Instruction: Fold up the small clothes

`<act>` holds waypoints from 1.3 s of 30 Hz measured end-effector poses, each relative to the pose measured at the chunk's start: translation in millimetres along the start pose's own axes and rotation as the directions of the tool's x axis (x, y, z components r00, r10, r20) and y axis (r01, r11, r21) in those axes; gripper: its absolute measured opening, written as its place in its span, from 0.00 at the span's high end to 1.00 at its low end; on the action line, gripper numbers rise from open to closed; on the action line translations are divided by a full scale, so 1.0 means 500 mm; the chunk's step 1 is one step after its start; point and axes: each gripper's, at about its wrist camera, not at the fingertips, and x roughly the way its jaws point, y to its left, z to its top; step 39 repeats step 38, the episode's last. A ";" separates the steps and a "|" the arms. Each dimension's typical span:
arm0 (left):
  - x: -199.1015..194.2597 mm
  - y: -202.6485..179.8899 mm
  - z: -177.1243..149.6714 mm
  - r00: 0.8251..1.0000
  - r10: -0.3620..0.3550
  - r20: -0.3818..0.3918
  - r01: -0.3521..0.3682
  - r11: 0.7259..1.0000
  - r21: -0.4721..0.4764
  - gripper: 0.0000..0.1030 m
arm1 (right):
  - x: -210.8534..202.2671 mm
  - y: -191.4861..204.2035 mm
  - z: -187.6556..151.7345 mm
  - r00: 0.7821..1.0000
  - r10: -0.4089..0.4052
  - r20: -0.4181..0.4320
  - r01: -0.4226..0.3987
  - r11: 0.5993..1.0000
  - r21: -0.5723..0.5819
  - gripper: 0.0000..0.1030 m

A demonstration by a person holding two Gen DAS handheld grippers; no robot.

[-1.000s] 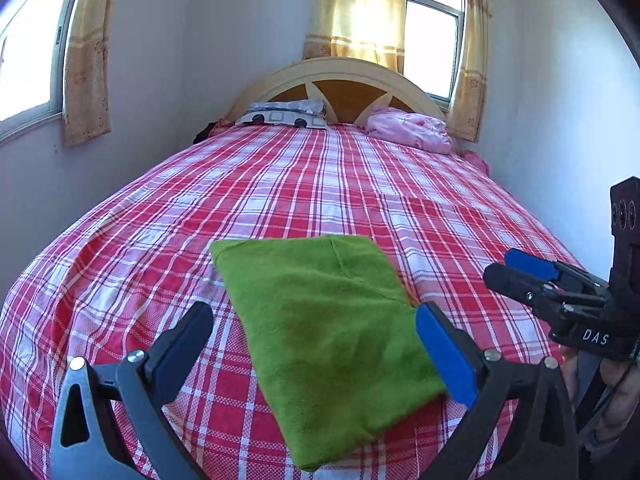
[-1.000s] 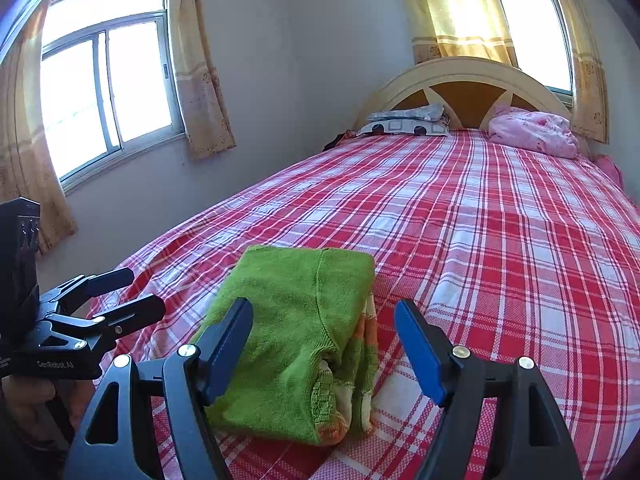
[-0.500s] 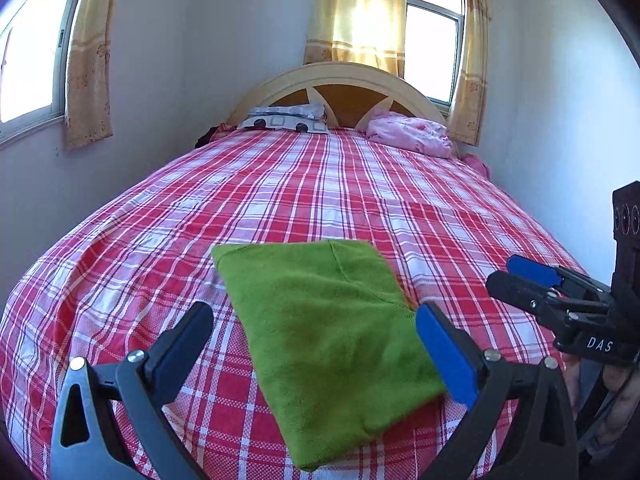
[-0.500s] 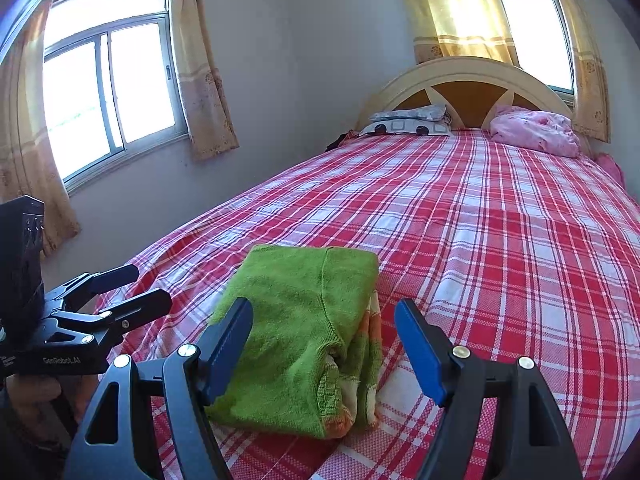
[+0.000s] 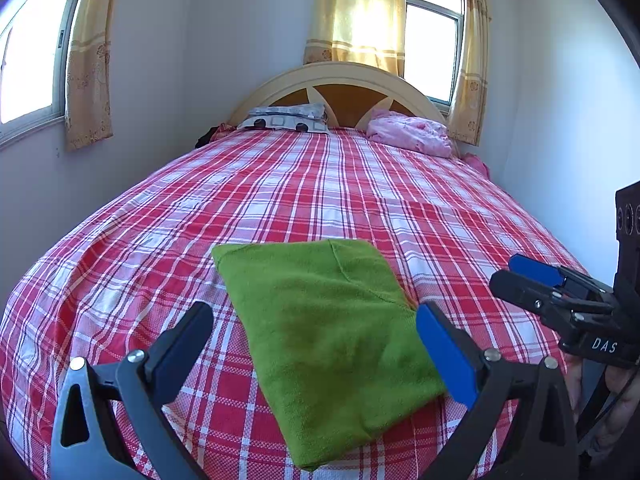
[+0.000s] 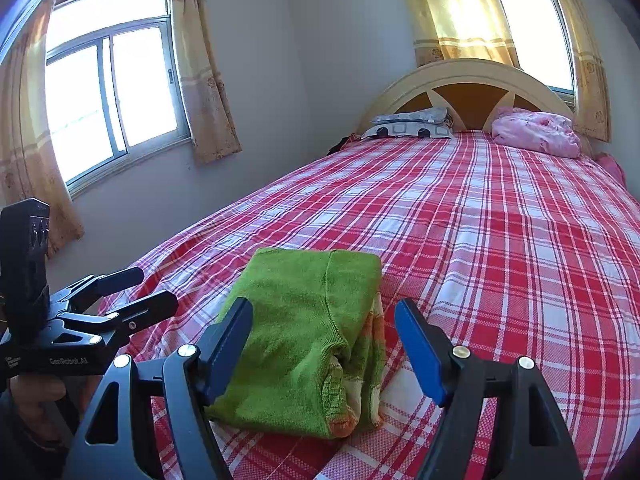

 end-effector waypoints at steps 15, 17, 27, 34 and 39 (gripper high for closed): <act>0.006 -0.002 0.001 1.000 0.028 -0.006 -0.028 0.999 0.026 0.00 | -0.004 0.005 -0.009 1.000 0.005 0.007 -0.005 1.000 0.005 0.28; 0.006 -0.003 0.002 1.000 0.019 -0.009 -0.019 0.999 0.030 0.00 | -0.008 0.006 -0.009 1.000 0.004 0.016 -0.004 1.000 0.004 0.28; -0.010 -0.004 0.009 0.996 0.079 0.047 -0.082 0.996 0.045 0.00 | -0.024 0.012 -0.007 0.998 0.007 0.059 -0.007 1.000 0.002 0.28; -0.003 0.006 0.002 0.992 0.115 0.054 -0.117 0.992 0.040 0.00 | -0.036 0.022 -0.006 0.997 0.021 0.081 -0.019 1.000 -0.024 0.28; 0.000 0.006 0.002 0.992 0.109 0.057 -0.112 0.993 0.049 0.00 | -0.034 0.024 -0.011 0.997 0.027 0.071 -0.025 0.999 -0.025 0.28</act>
